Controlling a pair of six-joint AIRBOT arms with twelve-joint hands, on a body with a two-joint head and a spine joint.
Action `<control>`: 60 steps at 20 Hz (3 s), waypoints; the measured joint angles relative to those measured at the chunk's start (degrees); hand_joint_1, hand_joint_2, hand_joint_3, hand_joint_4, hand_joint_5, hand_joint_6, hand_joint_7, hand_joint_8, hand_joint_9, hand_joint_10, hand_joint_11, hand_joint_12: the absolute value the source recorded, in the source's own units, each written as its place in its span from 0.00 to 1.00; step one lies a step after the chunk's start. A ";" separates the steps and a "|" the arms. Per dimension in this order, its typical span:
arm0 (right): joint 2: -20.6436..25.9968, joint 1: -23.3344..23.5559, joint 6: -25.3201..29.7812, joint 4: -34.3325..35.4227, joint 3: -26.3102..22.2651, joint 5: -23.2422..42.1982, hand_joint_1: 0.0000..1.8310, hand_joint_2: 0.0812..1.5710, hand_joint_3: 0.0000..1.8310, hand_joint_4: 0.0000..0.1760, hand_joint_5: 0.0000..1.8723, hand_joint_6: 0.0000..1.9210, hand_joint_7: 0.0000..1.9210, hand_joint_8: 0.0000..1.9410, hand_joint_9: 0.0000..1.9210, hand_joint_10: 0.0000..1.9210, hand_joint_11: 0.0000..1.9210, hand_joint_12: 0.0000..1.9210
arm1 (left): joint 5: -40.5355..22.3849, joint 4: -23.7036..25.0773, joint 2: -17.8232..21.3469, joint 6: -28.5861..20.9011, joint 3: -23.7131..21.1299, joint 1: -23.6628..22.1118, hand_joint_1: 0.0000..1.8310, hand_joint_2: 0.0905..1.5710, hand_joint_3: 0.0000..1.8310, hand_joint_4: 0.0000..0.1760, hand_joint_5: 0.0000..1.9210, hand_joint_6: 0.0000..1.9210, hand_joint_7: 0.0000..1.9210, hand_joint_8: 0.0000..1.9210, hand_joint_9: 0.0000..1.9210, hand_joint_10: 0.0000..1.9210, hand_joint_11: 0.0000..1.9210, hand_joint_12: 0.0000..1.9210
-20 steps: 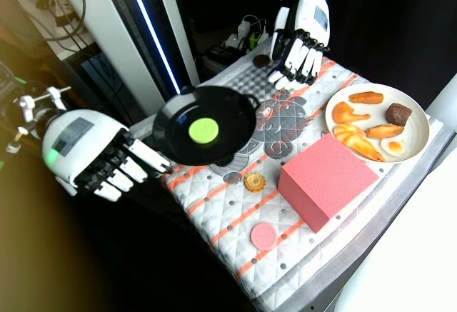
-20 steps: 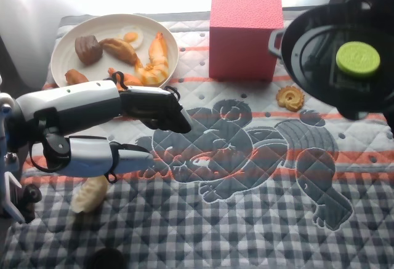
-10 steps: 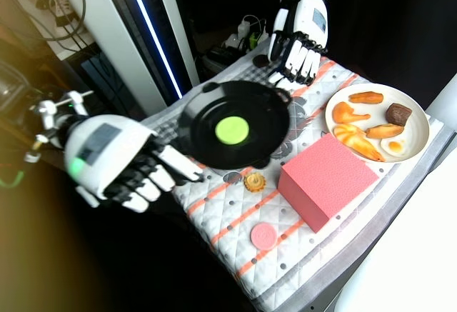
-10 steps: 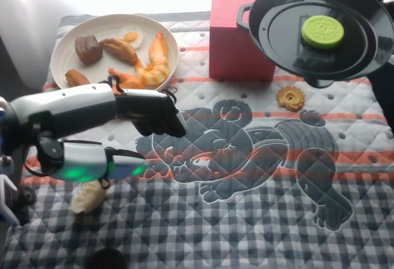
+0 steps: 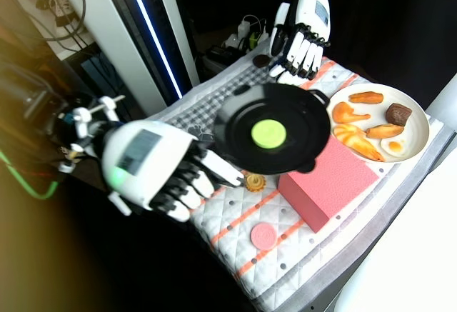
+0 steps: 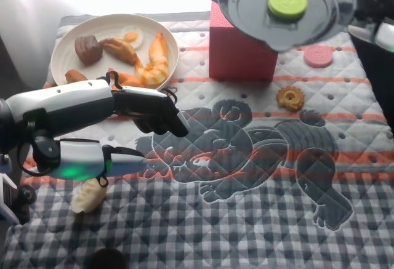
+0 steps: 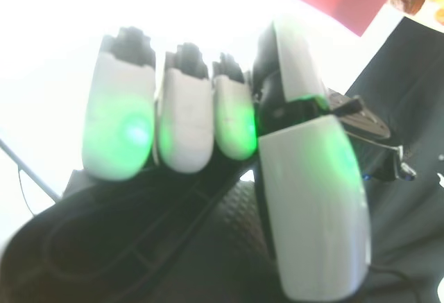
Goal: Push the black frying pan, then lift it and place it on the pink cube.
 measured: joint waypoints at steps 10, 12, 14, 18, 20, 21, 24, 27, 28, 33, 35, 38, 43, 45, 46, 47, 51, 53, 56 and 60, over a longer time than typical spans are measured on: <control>-7.67 6.23 -0.33 0.28 10.01 -10.36 0.84 0.80 0.00 0.00 0.78 1.00 0.82 1.00 0.85 1.00 0.87 1.00 | -0.37 0.13 -0.02 0.00 0.50 0.02 0.61 0.85 0.00 0.00 0.14 0.43 0.20 0.24 0.09 0.48 0.00 0.65; -8.33 6.78 -0.44 0.59 11.50 -11.28 0.86 0.79 0.00 0.00 0.77 1.00 0.80 1.00 0.84 1.00 0.86 1.00 | -0.42 -0.02 -0.02 0.00 0.61 0.00 0.61 0.85 0.00 0.00 0.13 0.45 0.18 0.24 0.07 0.49 0.00 0.66; -9.27 7.34 -0.46 0.50 12.61 -11.67 0.85 0.79 0.00 0.00 0.77 1.00 0.80 1.00 0.84 1.00 0.86 1.00 | -0.70 0.07 -0.44 0.00 0.68 -0.09 0.59 0.86 0.00 0.00 0.12 0.46 0.18 0.25 0.07 0.50 0.00 0.67; -11.28 7.41 -0.44 0.48 14.10 -13.29 0.87 0.80 0.00 0.79 0.78 1.00 0.84 1.00 0.88 1.00 0.90 1.00 | -1.40 0.15 -0.66 0.02 0.74 -0.11 0.62 0.84 0.00 0.00 0.12 0.47 0.18 0.23 0.08 0.46 0.00 0.64; -11.65 7.41 -0.39 0.72 14.82 -14.27 0.83 0.84 0.00 0.99 0.72 1.00 0.78 1.00 0.84 1.00 0.87 1.00 | -1.51 0.24 -0.66 0.07 0.85 -0.39 0.65 0.82 0.00 0.00 0.14 0.44 0.21 0.21 0.11 0.45 0.00 0.65; -11.78 7.41 -0.44 1.11 15.34 -14.91 0.76 0.86 0.00 1.00 0.70 1.00 0.78 1.00 0.83 1.00 0.87 1.00 | -1.62 0.02 -0.66 0.04 0.85 -0.39 0.65 0.82 0.00 0.00 0.12 0.45 0.21 0.20 0.11 0.44 0.00 0.64; -12.00 7.41 -0.46 2.05 15.98 -15.93 0.71 0.84 0.00 1.00 0.62 1.00 0.70 1.00 0.75 1.00 0.78 1.00 | -1.60 0.20 -0.66 0.02 0.85 -0.39 0.67 0.80 0.00 0.00 0.11 0.45 0.20 0.20 0.11 0.44 0.00 0.63; -12.39 7.23 -0.42 2.36 16.02 -16.85 0.57 0.91 0.00 0.00 0.17 0.99 0.31 0.85 0.28 0.94 0.29 1.00 | -1.62 0.20 -0.66 0.04 0.85 -0.44 0.65 0.81 0.00 0.00 0.12 0.46 0.20 0.21 0.11 0.43 0.00 0.63; -12.44 7.21 -0.42 2.38 15.91 -17.05 0.57 0.91 0.00 0.00 0.17 0.99 0.31 0.85 0.28 0.94 0.29 1.00 | -1.62 0.17 -0.66 0.04 0.85 -0.44 0.65 0.81 0.00 0.00 0.12 0.46 0.20 0.21 0.11 0.43 0.00 0.63; -11.69 6.60 -0.44 2.43 14.14 -17.11 0.40 0.84 0.00 0.16 0.00 0.42 0.06 0.46 0.01 0.61 0.00 0.85 | -1.77 -0.02 -0.66 0.02 1.03 -0.44 0.62 0.83 0.00 0.00 0.15 0.45 0.21 0.22 0.11 0.46 0.00 0.70; -10.05 6.21 -1.66 2.43 11.76 -17.25 0.39 0.83 0.00 0.33 0.00 0.25 0.01 0.46 0.00 0.55 0.00 0.69 | -1.73 -0.26 -0.66 0.04 1.03 -0.44 0.61 0.84 0.01 0.00 0.15 0.45 0.21 0.22 0.11 0.46 0.00 0.70; -6.51 6.19 -7.13 2.67 6.88 -16.76 0.33 0.78 0.00 0.72 0.00 0.00 0.00 0.01 0.00 0.18 0.00 0.36 | -1.97 -1.16 -0.63 0.04 1.01 -0.13 0.62 0.83 0.00 0.00 0.17 0.41 0.21 0.20 0.11 0.46 0.00 0.70; -3.26 5.55 -12.85 2.60 2.01 -15.06 0.31 0.67 0.00 0.84 0.00 0.00 0.00 0.00 0.00 0.00 0.00 0.00 | -1.92 -1.60 -0.39 0.04 0.83 0.42 0.64 0.80 0.00 0.00 0.15 0.42 0.23 0.15 0.11 0.43 0.00 0.67; -1.57 5.55 -14.36 2.73 -0.17 -14.16 0.31 0.66 0.00 0.91 0.00 0.00 0.00 0.00 0.00 0.00 0.00 0.00 | -2.14 -2.23 -0.39 0.11 0.83 0.63 0.65 0.79 0.00 0.00 0.18 0.41 0.24 0.15 0.13 0.42 0.00 0.66; -0.17 5.18 -15.17 2.73 -1.75 -13.18 0.29 0.67 0.00 0.98 0.00 0.00 0.00 0.00 0.00 0.00 0.00 0.00 | -2.14 -2.47 -0.22 0.33 0.68 0.81 0.66 0.78 0.00 0.00 0.18 0.42 0.25 0.15 0.14 0.42 0.00 0.67; 1.62 4.48 -15.61 2.60 -3.85 -11.67 0.26 0.67 0.00 1.00 0.00 0.00 0.00 0.00 0.00 0.00 0.00 0.00 | -2.36 -2.97 0.02 0.50 0.55 1.05 0.67 0.78 0.00 0.00 0.17 0.44 0.25 0.15 0.14 0.41 0.00 0.67; 10.95 -1.20 -15.93 1.18 -13.75 -3.48 0.27 0.67 0.00 0.96 0.00 0.00 0.00 0.00 0.00 0.00 0.00 0.00 | -3.72 -6.71 2.10 3.50 -1.07 3.13 0.66 0.78 0.00 0.00 0.17 0.43 0.26 0.13 0.13 0.42 0.00 0.70; 15.19 -3.50 -15.91 -0.31 -17.79 1.73 0.22 0.68 0.00 1.00 0.00 0.00 0.00 0.00 0.00 0.00 0.00 0.00 | -5.01 -8.52 3.48 5.86 -2.05 3.91 0.62 0.79 0.00 0.00 0.14 0.37 0.23 0.08 0.10 0.41 0.00 0.74; 19.17 -5.88 -14.73 -3.45 -21.73 8.24 0.26 0.71 0.01 0.75 0.00 0.00 0.00 0.00 0.00 0.00 0.00 0.00 | -8.46 -13.11 4.94 9.18 -2.80 5.22 0.52 0.81 0.00 0.00 0.05 0.30 0.14 0.03 0.02 0.38 0.00 0.73; 21.38 -7.34 -8.55 -7.37 -22.58 12.76 0.21 0.68 0.00 0.49 0.00 0.00 0.00 0.00 0.00 0.00 0.00 0.00 | -13.64 -20.06 6.08 10.23 -2.73 7.74 0.12 0.76 0.00 0.00 0.00 0.00 0.00 0.00 0.00 0.00 0.00 0.00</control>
